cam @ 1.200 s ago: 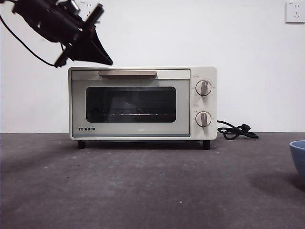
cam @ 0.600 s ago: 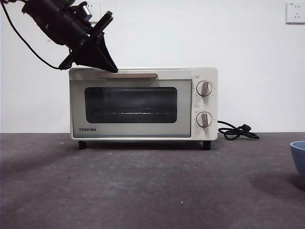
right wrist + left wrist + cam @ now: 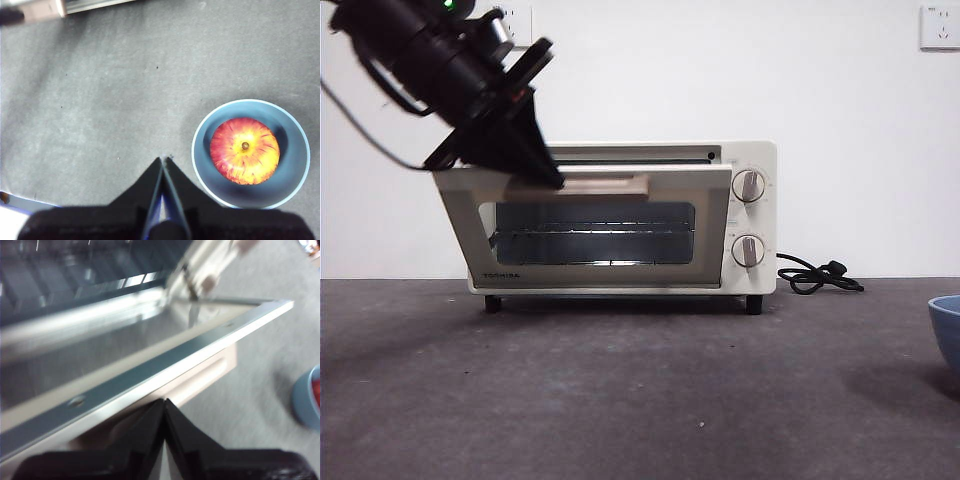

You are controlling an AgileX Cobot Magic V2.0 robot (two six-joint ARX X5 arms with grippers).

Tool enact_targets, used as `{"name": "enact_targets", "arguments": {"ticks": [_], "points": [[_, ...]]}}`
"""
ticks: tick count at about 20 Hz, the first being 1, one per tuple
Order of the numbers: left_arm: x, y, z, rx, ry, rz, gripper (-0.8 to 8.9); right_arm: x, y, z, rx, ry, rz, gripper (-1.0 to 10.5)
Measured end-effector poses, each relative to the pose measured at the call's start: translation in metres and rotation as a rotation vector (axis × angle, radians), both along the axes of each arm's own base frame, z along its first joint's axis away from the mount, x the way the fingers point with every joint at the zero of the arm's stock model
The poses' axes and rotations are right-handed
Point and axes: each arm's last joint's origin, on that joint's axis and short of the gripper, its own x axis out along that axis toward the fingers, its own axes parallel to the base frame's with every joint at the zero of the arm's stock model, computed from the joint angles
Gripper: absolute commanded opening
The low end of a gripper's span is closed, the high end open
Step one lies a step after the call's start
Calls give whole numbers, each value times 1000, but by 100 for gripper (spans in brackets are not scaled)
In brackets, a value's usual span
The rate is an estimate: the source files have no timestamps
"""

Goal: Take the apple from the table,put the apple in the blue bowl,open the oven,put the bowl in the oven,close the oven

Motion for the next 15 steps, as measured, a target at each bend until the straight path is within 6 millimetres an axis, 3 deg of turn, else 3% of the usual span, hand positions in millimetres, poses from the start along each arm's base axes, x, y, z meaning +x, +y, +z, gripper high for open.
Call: {"name": "enact_targets", "arguments": {"ticks": [6, 9, 15], "points": [[-27, 10, -43, 5, 74, 71, -6, 0, 0, 0, 0, 0, 0, -11], [-29, 9, -42, 7, 69, 82, -6, 0, 0, 0, -1, 0, -1, -11], [-36, -11, -42, 40, 24, 62, -6, 0, 0, 0, -2, 0, -2, 1]]}}
